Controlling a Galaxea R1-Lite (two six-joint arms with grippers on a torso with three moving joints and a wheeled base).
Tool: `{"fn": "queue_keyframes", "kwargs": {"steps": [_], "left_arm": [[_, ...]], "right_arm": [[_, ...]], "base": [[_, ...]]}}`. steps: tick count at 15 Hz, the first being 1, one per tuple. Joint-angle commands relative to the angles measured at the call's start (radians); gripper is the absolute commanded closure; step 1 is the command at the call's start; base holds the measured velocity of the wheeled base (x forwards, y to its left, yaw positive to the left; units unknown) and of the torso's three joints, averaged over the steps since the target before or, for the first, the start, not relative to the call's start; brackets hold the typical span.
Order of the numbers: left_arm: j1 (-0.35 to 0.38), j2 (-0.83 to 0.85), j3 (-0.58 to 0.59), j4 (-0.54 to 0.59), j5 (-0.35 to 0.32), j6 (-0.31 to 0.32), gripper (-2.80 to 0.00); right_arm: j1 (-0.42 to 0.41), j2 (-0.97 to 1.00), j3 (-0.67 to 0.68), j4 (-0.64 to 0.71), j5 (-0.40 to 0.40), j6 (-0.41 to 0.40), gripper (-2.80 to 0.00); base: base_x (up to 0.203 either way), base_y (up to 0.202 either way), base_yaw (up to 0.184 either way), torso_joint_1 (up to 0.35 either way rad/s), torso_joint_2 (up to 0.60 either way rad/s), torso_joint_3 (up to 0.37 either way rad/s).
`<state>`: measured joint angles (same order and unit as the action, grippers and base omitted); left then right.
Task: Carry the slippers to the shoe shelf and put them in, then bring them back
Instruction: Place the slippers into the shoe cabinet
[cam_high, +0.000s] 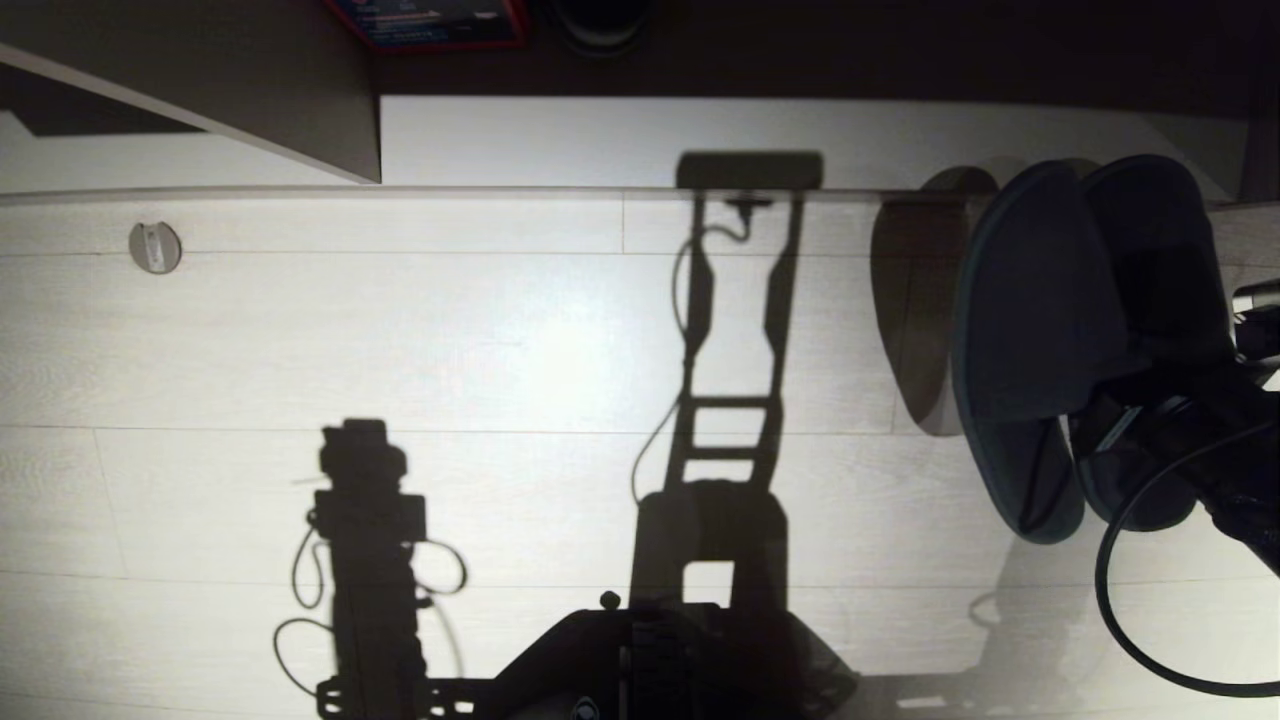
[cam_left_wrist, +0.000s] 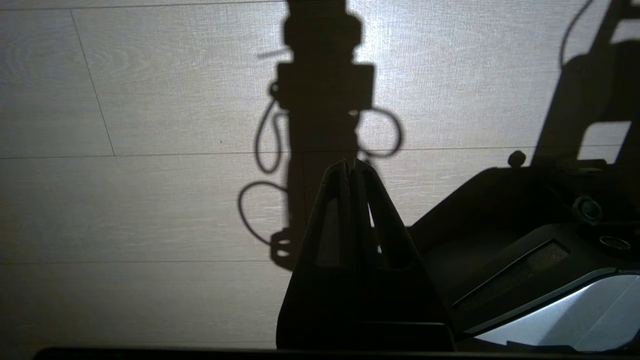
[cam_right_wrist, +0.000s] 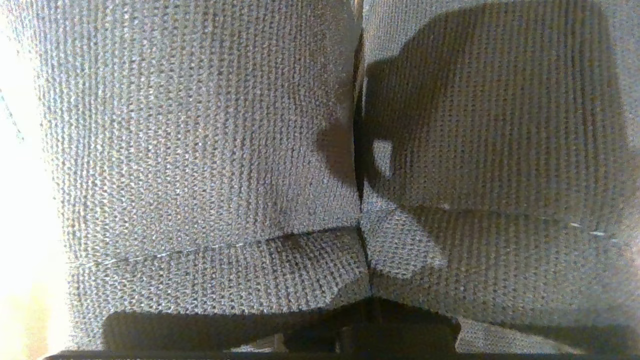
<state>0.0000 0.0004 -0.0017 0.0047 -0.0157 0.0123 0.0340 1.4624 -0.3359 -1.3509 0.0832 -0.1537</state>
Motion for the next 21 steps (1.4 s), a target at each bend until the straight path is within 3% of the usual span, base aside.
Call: {"fn": "queue_keyframes", "kwargs": {"steps": [1, 21], "left_arm": [[0.0, 0.0, 0.0, 0.0, 0.0, 0.0, 0.0], [0.0, 0.0, 0.0, 0.0, 0.0, 0.0, 0.0]], "right_arm": [[0.0, 0.015, -0.014, -0.01, 0.001, -0.001, 0.0], [-0.057, 0.209, -0.422, -0.006, -0.001, 0.039, 0.0]], "base": [[0.0, 0.0, 0.0, 0.0, 0.0, 0.0], [0.0, 0.0, 0.0, 0.0, 0.0, 0.0]]}}
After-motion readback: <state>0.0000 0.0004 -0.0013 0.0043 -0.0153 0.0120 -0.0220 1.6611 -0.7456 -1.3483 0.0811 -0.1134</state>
